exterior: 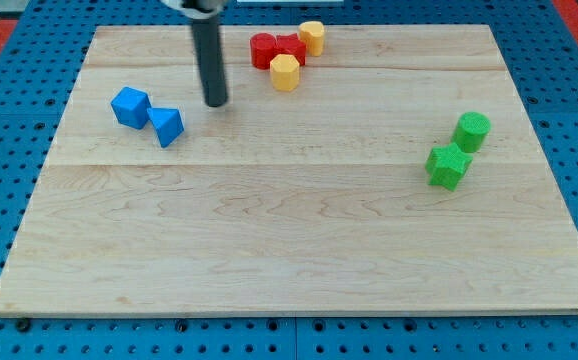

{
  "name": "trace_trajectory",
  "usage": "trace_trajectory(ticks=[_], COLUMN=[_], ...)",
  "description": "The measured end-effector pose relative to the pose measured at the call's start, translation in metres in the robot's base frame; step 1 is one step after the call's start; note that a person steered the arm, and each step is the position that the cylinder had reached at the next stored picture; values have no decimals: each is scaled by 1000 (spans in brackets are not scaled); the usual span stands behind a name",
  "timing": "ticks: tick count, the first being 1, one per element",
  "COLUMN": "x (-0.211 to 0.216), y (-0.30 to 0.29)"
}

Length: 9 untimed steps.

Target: Push the blue cube towards the bottom left

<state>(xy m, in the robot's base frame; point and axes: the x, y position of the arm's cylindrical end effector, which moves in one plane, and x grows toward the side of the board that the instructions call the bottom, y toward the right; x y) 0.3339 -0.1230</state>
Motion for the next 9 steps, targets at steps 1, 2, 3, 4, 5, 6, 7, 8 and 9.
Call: trace_trajectory(ticks=[1, 2, 3, 4, 5, 6, 7, 8, 9], x=[-8, 39, 79, 39, 23, 98, 166, 120, 76], y=[-65, -57, -42, -44, -80, -46, -27, -47, -61])
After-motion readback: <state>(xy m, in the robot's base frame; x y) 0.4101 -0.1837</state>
